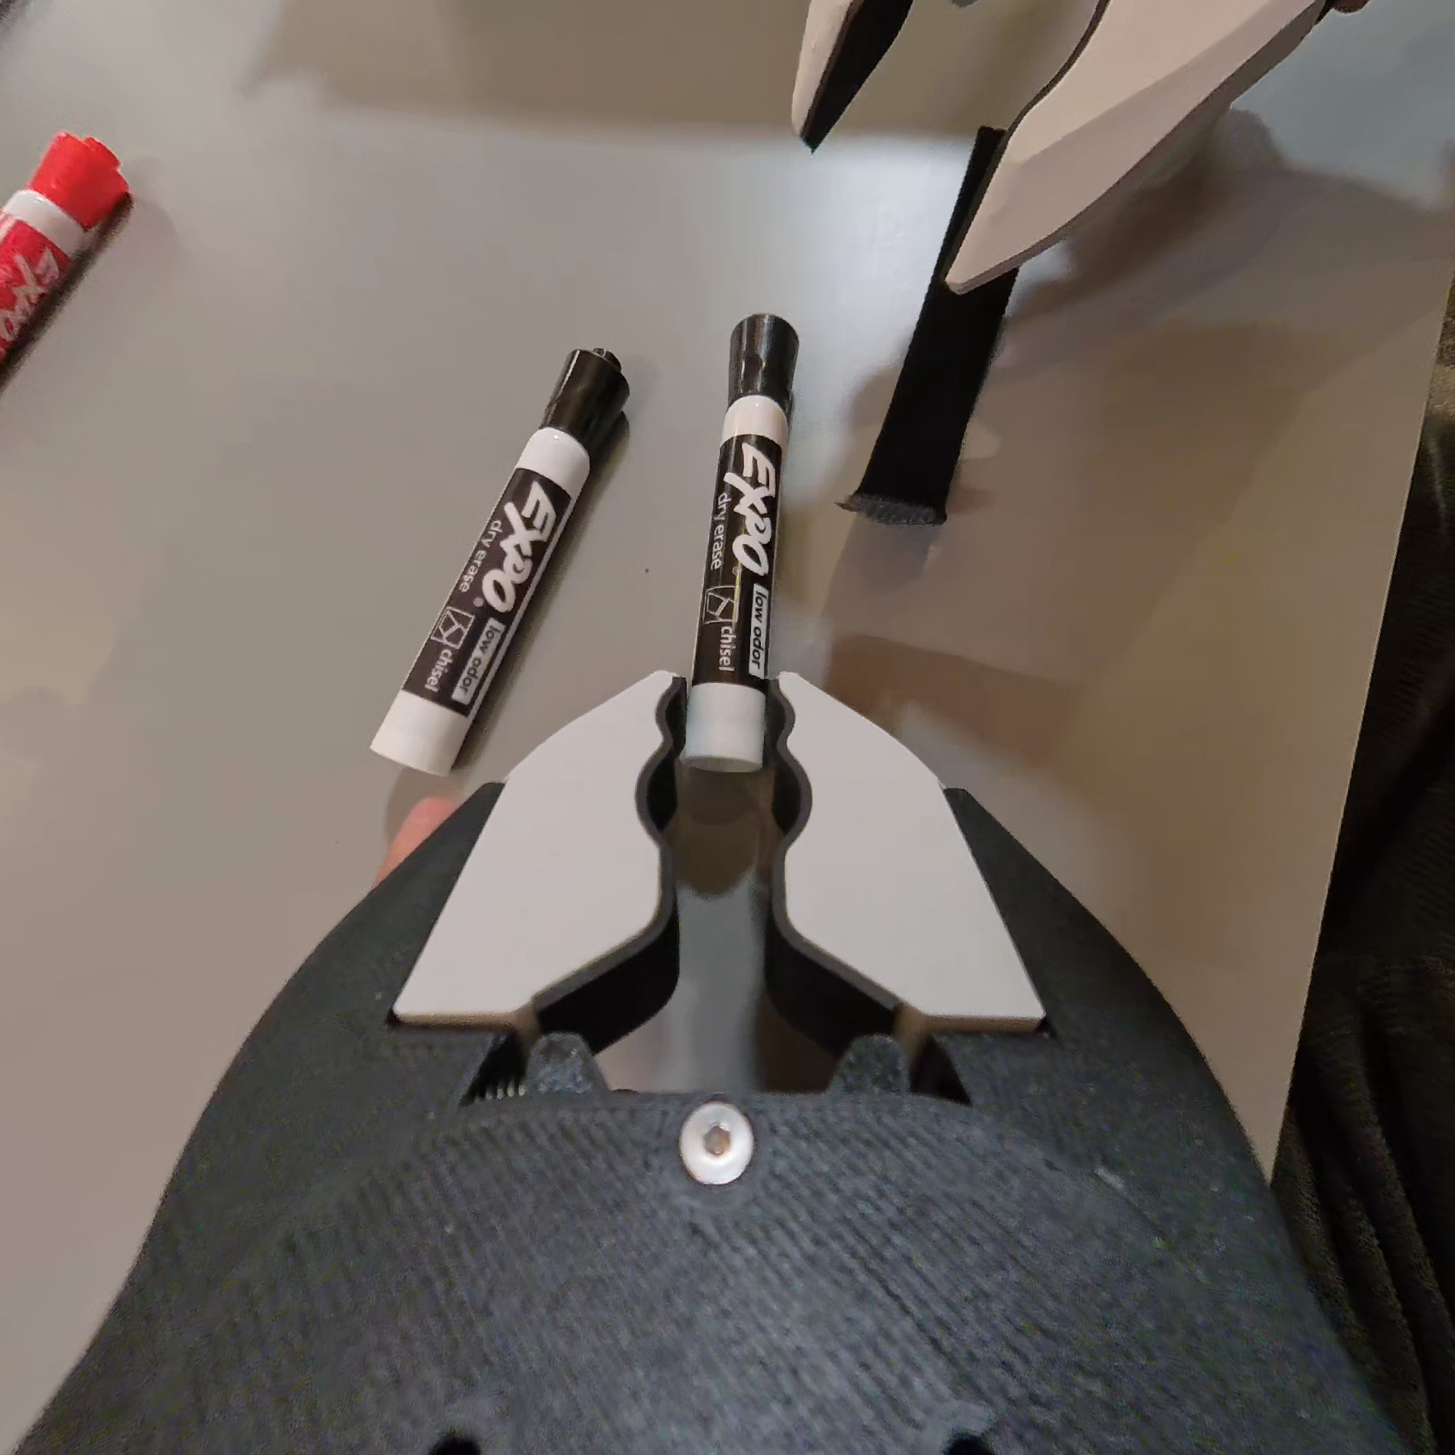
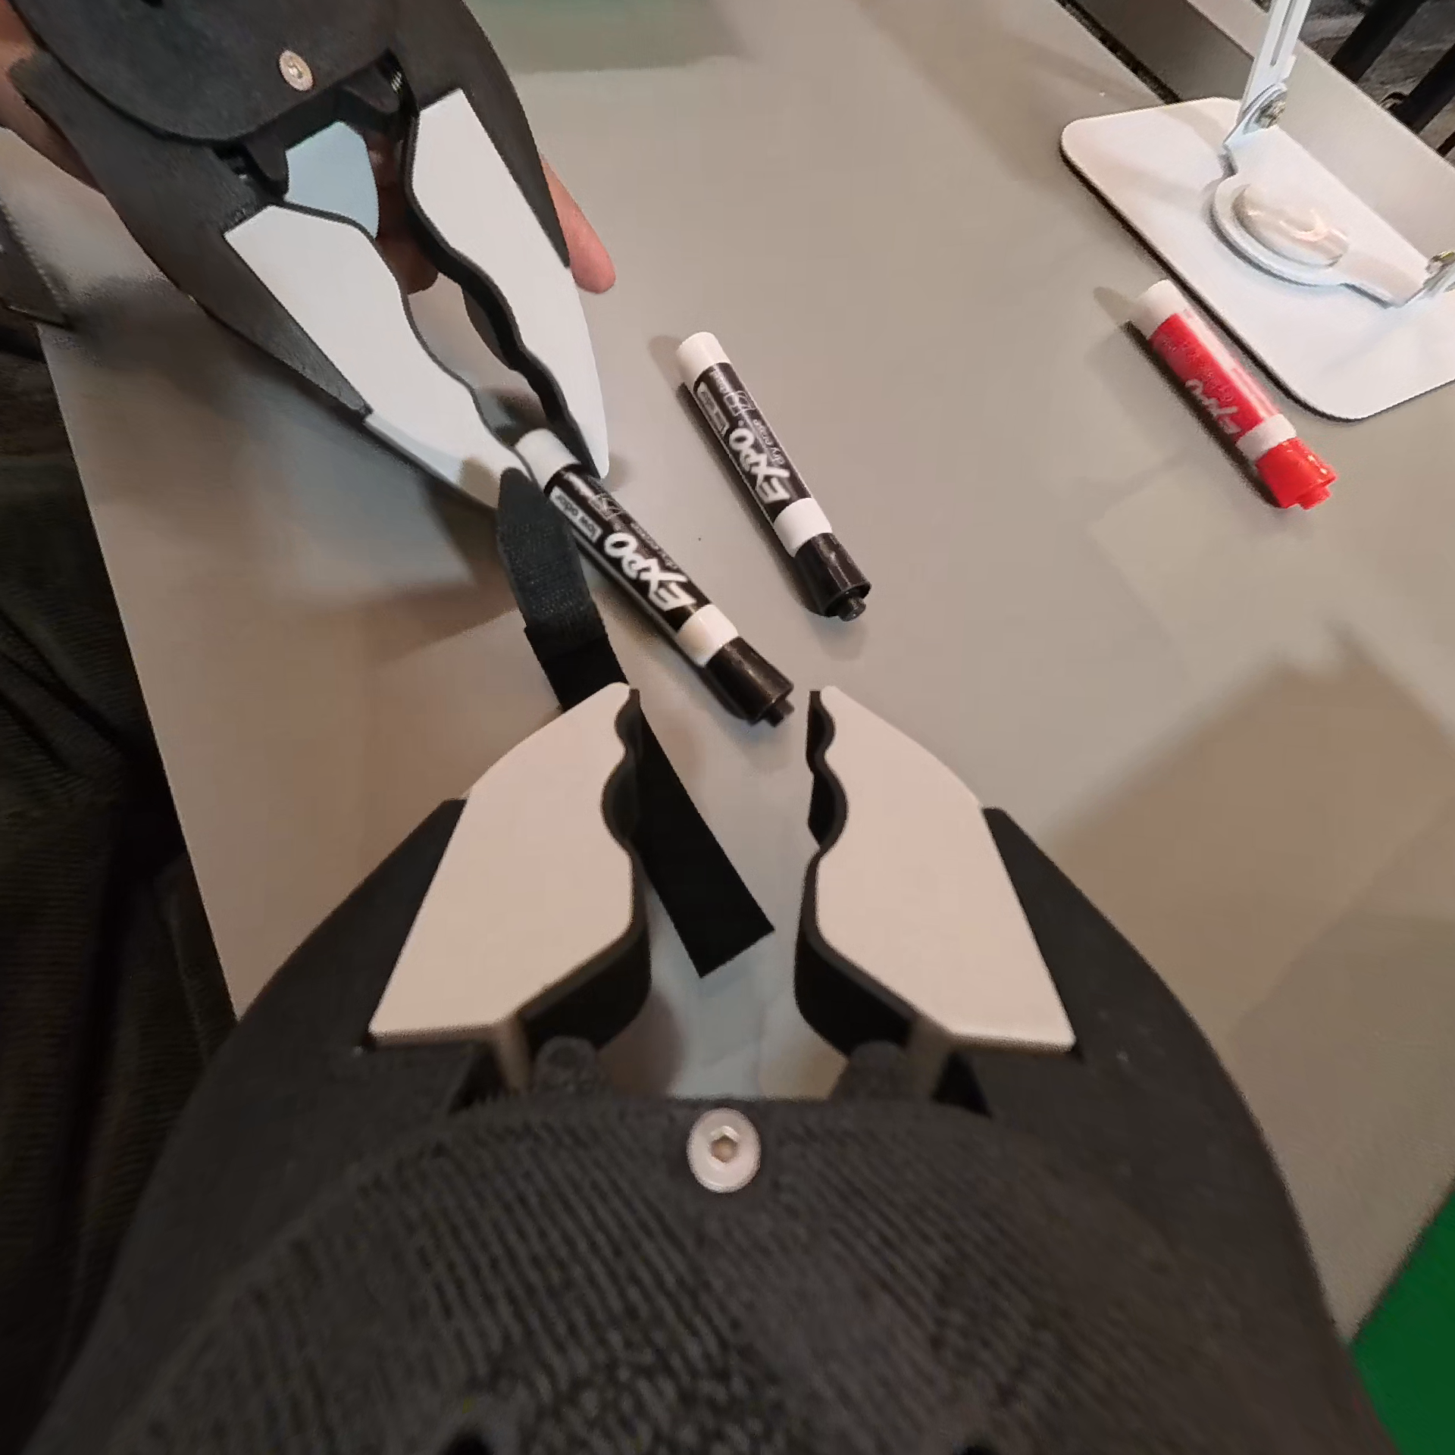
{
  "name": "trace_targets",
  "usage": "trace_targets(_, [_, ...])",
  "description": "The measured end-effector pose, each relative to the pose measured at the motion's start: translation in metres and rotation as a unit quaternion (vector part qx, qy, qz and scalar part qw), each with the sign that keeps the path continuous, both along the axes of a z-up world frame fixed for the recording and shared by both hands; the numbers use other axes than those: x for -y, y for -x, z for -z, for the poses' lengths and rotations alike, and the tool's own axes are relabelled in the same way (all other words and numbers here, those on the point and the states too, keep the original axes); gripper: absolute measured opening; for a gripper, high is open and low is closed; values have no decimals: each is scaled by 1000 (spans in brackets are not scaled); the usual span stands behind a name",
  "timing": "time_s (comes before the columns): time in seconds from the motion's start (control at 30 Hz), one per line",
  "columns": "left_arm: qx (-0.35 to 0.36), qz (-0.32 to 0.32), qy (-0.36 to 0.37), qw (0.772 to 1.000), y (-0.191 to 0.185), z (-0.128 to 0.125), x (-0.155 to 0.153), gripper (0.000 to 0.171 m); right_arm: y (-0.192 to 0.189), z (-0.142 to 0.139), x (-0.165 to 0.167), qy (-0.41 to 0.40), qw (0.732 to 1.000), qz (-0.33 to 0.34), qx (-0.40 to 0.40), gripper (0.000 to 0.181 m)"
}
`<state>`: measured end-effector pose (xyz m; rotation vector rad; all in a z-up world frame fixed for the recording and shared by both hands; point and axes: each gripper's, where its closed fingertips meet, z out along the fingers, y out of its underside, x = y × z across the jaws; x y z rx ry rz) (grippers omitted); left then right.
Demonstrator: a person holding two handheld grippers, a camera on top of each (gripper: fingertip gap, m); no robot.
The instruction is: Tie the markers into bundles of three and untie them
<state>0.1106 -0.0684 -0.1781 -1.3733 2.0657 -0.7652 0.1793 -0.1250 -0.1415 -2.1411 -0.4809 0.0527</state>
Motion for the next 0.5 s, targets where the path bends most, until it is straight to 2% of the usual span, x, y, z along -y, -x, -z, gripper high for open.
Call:
trace_targets(0.3, [36, 2, 53, 998, 4, -22, -9, 20, -3, -2, -1, -6, 1000, 7, 2, 41])
trace_targets(0.5, [55, 23, 95, 994, 6, -35, -2, 20, -4, -3, -1, -9, 1000, 9, 4, 41])
